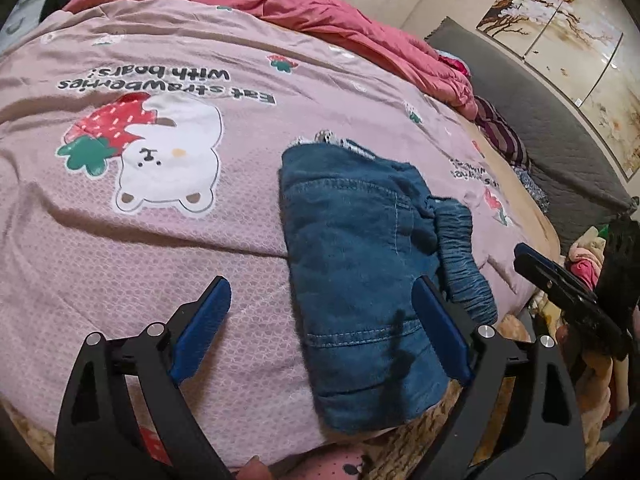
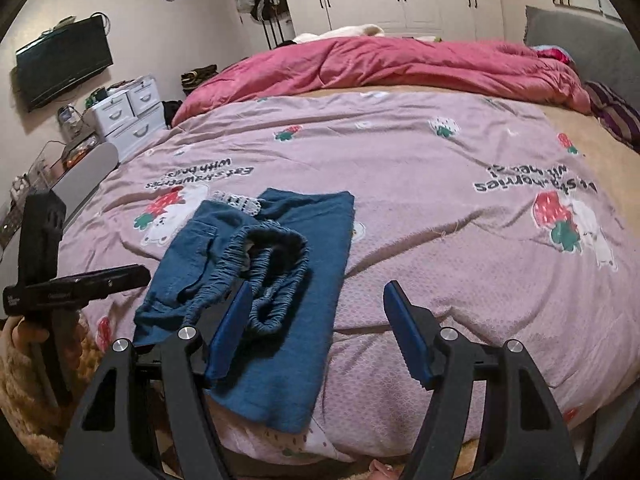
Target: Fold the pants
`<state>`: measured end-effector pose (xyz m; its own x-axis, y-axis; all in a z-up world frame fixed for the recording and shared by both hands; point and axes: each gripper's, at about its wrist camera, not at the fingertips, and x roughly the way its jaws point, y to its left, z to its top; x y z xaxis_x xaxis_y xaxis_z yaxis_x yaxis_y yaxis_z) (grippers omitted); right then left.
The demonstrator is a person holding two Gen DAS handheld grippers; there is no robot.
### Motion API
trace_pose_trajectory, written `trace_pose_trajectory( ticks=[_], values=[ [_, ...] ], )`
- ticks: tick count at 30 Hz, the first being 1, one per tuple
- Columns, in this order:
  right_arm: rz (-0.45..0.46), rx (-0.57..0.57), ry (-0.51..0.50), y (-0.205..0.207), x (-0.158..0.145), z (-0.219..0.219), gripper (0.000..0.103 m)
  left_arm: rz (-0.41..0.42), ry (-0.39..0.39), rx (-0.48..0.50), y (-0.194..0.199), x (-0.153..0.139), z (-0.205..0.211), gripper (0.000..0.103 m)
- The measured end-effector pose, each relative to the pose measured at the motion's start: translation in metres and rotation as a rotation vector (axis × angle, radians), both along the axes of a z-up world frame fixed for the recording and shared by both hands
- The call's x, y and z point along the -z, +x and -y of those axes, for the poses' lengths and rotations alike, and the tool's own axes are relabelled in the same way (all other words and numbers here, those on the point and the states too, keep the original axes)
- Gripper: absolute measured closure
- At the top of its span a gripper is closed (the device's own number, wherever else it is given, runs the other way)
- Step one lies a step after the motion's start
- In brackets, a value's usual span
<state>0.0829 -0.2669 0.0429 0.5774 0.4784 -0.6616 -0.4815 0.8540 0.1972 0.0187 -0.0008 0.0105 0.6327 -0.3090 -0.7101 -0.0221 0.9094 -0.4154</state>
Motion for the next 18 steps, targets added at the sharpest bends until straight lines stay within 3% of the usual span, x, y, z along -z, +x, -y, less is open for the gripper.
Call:
trace_pose_trajectory(
  ticks=[11, 18],
  values=[
    [-0.139, -0.023, 0.075, 0.027, 0.024, -0.003, 0.036, -0.037, -0.004, 0.011, 0.008, 0.015, 0.01, 0.018],
    [-0.244, -0.039, 0.116, 0.047, 0.042, -0.008, 0.037, -0.03, -0.017, 0.041, 0.012, 0.015, 0.021, 0.035]
  ],
)
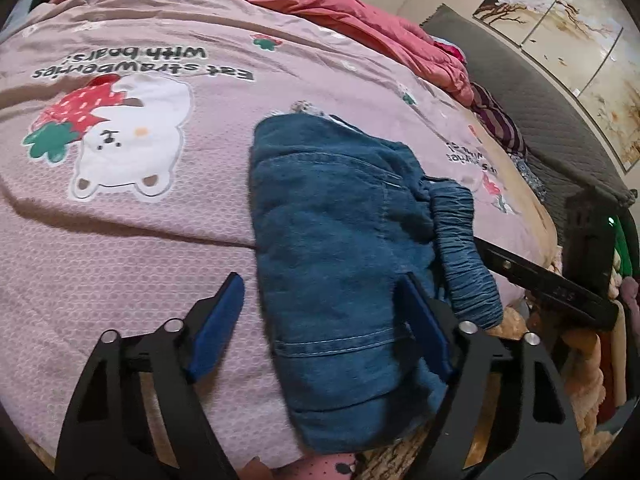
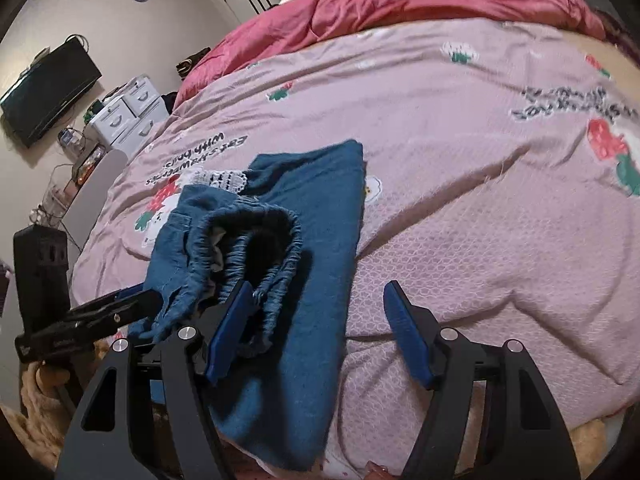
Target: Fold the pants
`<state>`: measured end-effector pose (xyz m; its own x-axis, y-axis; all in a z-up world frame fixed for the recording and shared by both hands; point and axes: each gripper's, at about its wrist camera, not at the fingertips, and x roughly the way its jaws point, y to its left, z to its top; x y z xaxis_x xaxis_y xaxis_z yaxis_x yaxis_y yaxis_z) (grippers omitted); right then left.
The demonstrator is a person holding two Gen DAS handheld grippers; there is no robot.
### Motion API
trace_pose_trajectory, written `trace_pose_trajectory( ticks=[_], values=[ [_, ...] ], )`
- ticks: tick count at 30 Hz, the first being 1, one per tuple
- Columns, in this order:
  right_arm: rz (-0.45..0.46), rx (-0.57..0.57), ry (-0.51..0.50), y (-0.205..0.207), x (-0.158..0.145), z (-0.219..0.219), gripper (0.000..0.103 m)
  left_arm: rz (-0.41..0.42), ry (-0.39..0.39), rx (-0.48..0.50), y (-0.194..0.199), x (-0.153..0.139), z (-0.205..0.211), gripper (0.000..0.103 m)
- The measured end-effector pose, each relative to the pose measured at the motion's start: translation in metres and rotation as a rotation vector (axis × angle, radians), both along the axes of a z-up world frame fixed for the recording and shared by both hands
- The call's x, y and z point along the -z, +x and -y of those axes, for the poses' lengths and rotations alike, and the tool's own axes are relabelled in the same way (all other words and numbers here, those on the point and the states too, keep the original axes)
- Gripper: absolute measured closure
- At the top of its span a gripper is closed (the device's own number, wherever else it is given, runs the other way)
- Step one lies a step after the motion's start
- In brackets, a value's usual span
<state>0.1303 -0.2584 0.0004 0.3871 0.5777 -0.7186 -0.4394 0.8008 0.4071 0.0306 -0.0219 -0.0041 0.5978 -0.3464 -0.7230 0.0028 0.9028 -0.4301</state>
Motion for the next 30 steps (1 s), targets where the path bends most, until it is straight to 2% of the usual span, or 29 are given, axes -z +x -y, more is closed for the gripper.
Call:
trace_pose_trajectory(
  ticks=[5, 13, 17, 20, 23, 27, 28, 29, 30],
  values=[
    [-0.039, -0.028, 0.038, 0.004, 0.007, -0.003, 0.05, -0.018, 0.02, 0.019, 0.002, 0.004, 0.01, 0.036],
    [-0.055, -0.06, 0.062, 0.012, 0.008, -0.01, 0.05, -0.036, -0.007, -0.004, 0.009, 0.008, 0.008, 0.035],
    [-0.029, -0.079, 0.059, 0.009, 0.006, -0.013, 0.068, -0.037, -0.004, -0.014, 0.015, 0.008, 0.011, 0.035],
    [0.025, -0.101, 0.025, 0.002, 0.001, -0.019, 0.07, -0.036, 0.004, -0.004, 0.014, 0.005, 0.016, 0.052],
    [0.011, -0.1, 0.042, 0.007, 0.005, -0.018, 0.069, -0.037, 0.021, -0.006, 0.018, 0.006, 0.018, 0.052],
    [-0.016, -0.082, 0.078, 0.013, 0.013, -0.017, 0.068, -0.036, 0.0, -0.018, 0.02, 0.011, 0.017, 0.049],
    [-0.015, -0.075, 0.084, 0.013, 0.014, -0.017, 0.069, -0.035, 0.018, -0.014, 0.021, 0.011, 0.019, 0.051],
    [-0.008, -0.07, 0.086, 0.012, 0.013, -0.018, 0.072, -0.035, 0.037, -0.01, 0.02, 0.009, 0.021, 0.059],
    [0.009, -0.07, 0.085, 0.008, 0.012, -0.019, 0.078, -0.031, 0.051, -0.008, 0.019, 0.007, 0.023, 0.063]
  ],
)
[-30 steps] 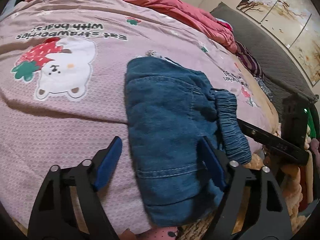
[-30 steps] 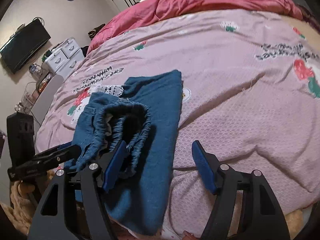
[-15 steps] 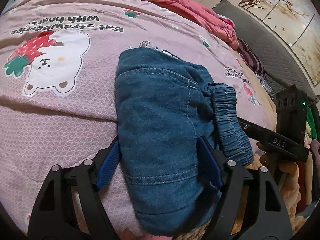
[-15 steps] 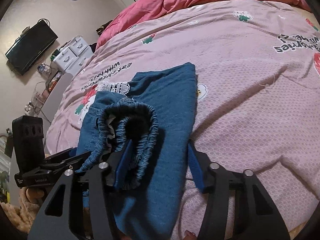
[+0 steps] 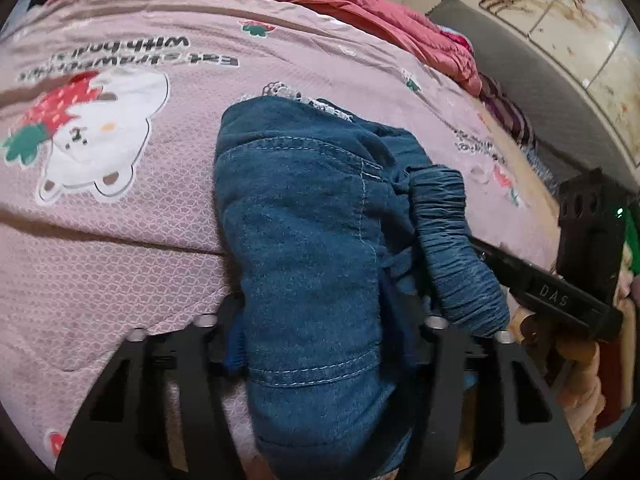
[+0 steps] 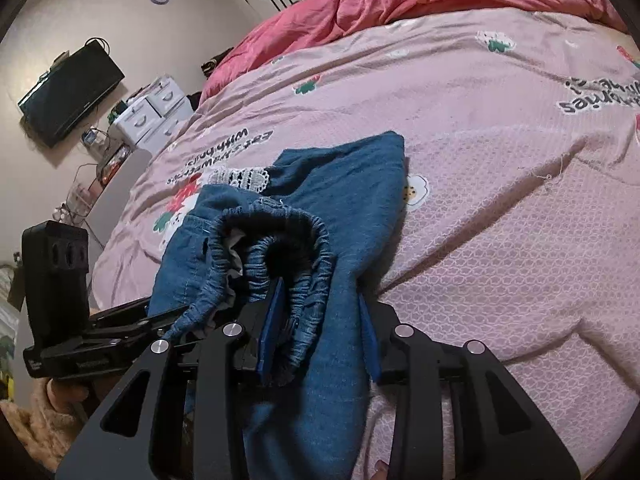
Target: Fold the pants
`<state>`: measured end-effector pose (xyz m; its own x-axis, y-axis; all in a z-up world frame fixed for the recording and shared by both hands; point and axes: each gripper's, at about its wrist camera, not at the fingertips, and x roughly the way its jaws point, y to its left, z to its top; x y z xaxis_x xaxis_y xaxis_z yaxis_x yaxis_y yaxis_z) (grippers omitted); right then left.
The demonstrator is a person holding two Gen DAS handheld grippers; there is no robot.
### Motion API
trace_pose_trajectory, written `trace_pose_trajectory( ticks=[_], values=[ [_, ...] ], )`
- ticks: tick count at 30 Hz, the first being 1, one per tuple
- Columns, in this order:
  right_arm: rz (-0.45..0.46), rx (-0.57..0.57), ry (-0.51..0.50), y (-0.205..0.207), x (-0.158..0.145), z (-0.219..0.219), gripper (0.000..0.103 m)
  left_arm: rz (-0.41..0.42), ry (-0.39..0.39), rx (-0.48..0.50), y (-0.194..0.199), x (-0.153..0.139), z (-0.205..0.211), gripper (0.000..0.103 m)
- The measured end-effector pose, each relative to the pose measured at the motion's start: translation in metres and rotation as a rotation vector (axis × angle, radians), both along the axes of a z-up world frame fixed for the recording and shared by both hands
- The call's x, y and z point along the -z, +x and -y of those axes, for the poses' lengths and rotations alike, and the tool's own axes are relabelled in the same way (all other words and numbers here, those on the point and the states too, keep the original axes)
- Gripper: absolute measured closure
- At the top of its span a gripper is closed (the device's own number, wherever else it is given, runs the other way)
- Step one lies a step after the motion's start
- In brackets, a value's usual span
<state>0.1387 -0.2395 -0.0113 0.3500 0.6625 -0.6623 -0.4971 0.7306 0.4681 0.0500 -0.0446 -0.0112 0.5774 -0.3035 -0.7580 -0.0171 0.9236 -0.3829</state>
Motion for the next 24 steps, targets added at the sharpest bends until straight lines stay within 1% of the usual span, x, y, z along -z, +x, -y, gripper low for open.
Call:
trace_pose_trajectory(
  ticks=[2, 3, 6, 8, 13, 17, 24],
  values=[
    [0.042, -0.008, -0.018, -0.007, -0.005, -0.004, 0.083, 0.007, 0.007, -0.002, -0.001, -0.003, 0.001, 0.068],
    [0.074, -0.012, -0.042, -0.012, -0.008, -0.007, 0.084, 0.01, 0.012, -0.003, -0.002, -0.005, 0.002, 0.071],
    [0.129, -0.021, -0.056, -0.022, -0.02, -0.011, 0.087, 0.032, 0.019, 0.005, -0.006, -0.014, 0.004, 0.076],
    [0.158, -0.027, -0.068, -0.025, -0.027, -0.012, 0.087, 0.036, 0.006, 0.01, -0.008, -0.018, 0.003, 0.077],
    [0.212, -0.042, -0.077, -0.025, -0.044, -0.017, 0.088, 0.055, -0.009, 0.008, -0.005, -0.03, -0.002, 0.077],
    [0.239, -0.043, -0.071, -0.02, -0.054, -0.019, 0.088, 0.071, 0.003, -0.001, 0.001, -0.04, -0.006, 0.077],
    [0.273, -0.055, -0.067, 0.003, -0.067, -0.032, 0.088, 0.094, 0.037, -0.011, 0.02, -0.055, -0.013, 0.077]
  ],
)
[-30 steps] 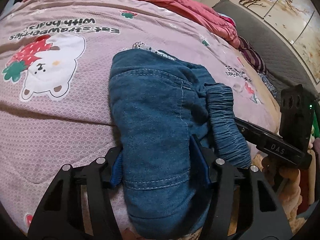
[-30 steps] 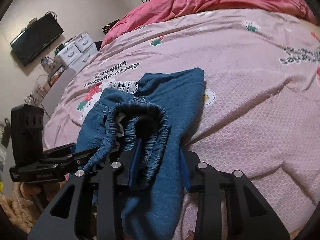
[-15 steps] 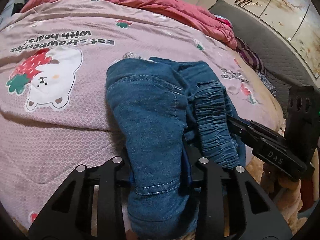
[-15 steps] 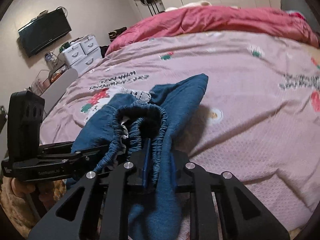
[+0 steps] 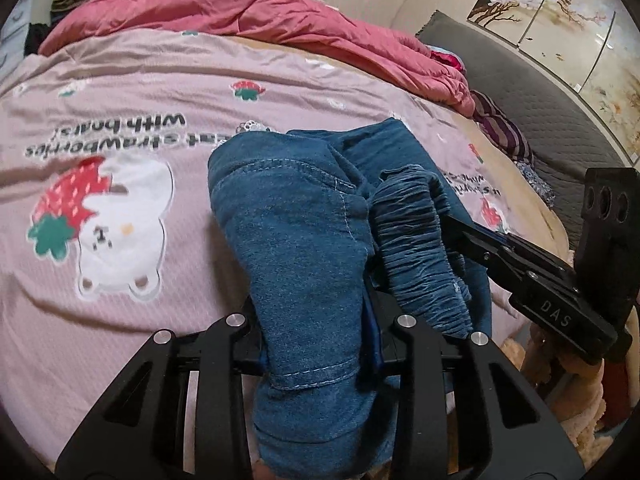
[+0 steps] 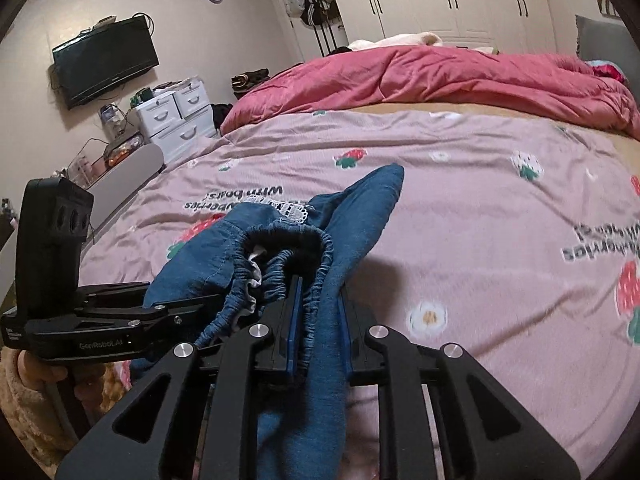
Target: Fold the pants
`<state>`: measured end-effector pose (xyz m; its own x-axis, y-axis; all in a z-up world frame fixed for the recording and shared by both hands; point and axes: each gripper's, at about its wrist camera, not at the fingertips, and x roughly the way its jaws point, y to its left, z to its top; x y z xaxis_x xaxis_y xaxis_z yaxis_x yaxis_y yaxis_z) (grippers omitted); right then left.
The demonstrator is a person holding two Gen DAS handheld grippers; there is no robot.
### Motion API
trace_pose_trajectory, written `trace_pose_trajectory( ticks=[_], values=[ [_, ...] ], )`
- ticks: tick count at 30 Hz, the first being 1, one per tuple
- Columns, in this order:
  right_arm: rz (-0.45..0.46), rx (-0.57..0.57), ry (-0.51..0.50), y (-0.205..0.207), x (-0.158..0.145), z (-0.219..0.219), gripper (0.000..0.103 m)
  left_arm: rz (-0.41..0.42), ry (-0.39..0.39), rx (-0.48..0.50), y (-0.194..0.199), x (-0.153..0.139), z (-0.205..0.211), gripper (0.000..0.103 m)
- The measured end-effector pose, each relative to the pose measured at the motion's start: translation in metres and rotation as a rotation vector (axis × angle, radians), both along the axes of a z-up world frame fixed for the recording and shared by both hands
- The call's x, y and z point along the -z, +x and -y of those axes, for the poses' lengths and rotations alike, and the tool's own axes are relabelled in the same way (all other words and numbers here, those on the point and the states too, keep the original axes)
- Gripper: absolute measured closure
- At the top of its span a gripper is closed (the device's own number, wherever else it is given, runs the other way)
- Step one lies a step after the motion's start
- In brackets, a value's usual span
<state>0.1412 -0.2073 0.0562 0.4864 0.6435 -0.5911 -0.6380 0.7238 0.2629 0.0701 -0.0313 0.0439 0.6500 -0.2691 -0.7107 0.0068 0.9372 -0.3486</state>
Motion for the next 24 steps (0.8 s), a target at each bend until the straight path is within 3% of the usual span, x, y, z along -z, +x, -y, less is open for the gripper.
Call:
trace_pose_trajectory(
  ticks=[11, 24],
  values=[
    [0.022, 0.002, 0.004, 0.037, -0.006, -0.017, 0.088, 0.037, 0.037, -0.019, 0.039, -0.01, -0.012, 0.077],
    [-0.034, 0.01, -0.027, 0.066, 0.019, -0.032, 0.088, -0.012, 0.023, -0.045, 0.06, 0.016, -0.024, 0.076]
  ],
)
